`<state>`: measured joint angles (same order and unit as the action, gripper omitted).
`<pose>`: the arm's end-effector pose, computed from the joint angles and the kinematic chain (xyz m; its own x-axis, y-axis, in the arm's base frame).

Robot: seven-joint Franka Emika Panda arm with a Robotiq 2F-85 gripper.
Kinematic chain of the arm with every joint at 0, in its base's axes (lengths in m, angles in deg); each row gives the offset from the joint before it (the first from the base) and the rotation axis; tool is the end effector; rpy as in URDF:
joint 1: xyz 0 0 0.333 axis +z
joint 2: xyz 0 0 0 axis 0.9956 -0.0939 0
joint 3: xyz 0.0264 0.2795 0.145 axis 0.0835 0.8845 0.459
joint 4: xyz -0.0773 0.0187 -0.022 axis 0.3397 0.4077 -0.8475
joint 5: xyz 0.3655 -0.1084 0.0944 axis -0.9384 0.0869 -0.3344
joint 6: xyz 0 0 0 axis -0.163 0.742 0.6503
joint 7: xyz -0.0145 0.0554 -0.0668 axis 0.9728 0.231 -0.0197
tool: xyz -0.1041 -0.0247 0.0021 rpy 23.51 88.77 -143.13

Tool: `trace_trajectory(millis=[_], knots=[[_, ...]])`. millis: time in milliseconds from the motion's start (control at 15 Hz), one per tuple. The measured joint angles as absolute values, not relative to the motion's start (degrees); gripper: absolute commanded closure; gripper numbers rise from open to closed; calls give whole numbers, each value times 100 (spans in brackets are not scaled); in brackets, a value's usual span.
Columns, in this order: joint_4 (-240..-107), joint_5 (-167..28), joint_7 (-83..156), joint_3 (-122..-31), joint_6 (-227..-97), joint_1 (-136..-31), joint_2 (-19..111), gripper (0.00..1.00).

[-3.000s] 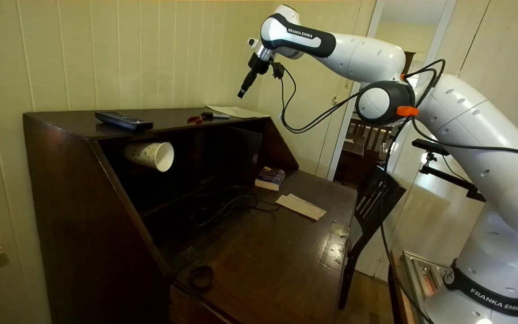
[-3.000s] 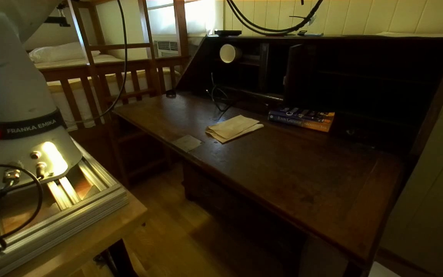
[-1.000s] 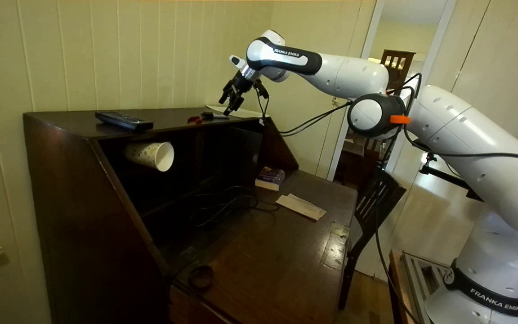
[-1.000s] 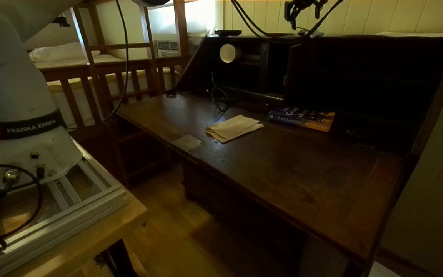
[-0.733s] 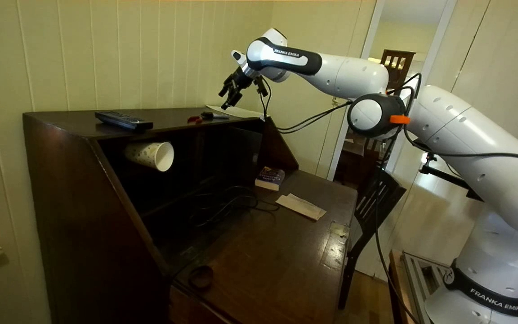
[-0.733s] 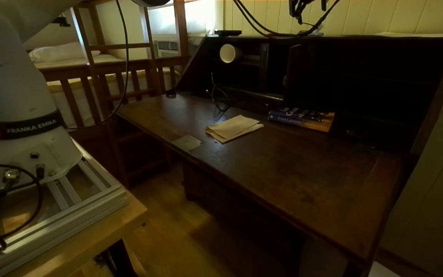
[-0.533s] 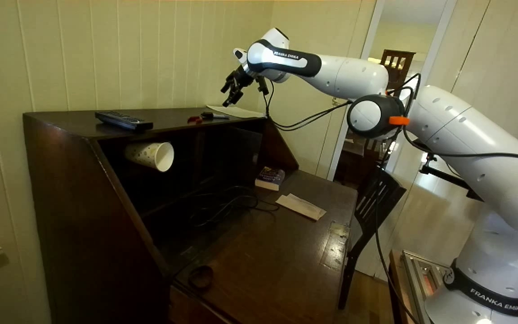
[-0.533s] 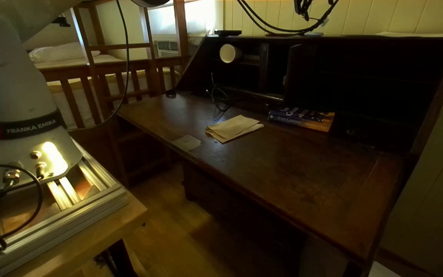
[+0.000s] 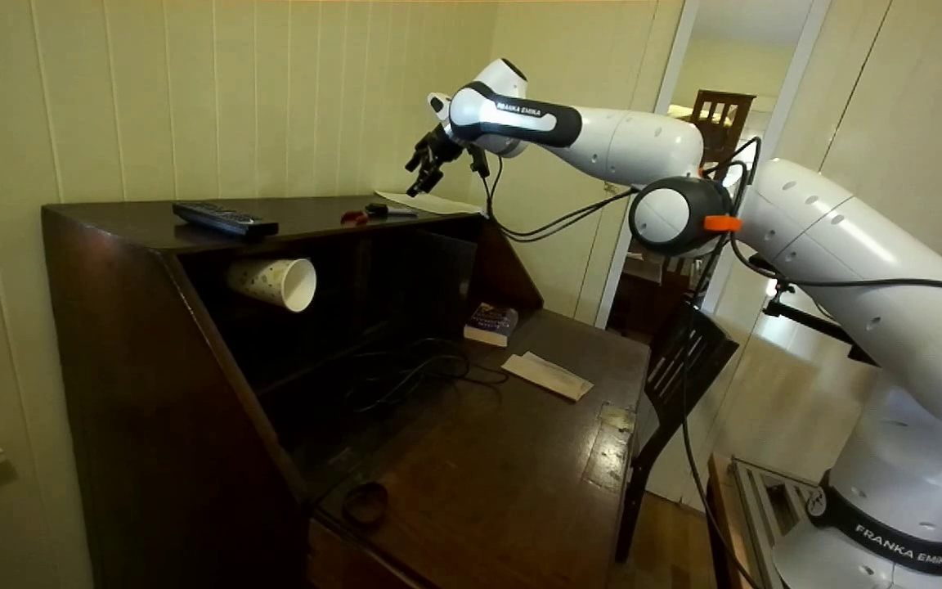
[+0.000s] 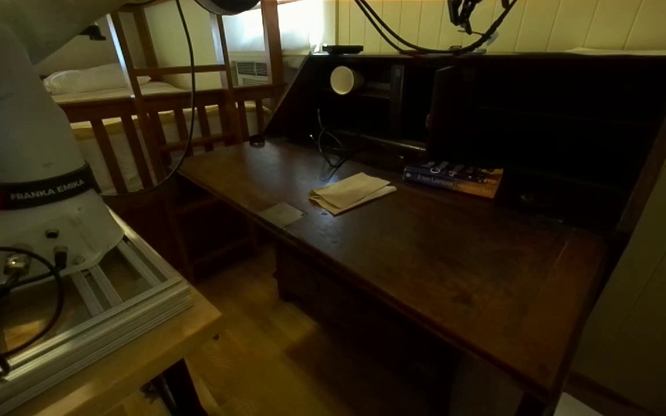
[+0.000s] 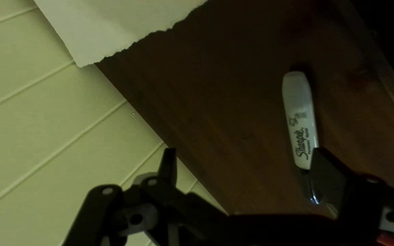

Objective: Move the black marker to the left

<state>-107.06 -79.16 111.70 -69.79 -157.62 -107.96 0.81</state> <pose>0.7727 -0.3167 0.4865 0.5602 0.7401 0.3722 0.4893 -0.6581 0.5722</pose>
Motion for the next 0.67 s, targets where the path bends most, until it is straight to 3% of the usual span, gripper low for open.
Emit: trace_trajectory(millis=[667], knots=[[-10711, -7545, 11367, -7094, -17088, -10789, -363, 0]])
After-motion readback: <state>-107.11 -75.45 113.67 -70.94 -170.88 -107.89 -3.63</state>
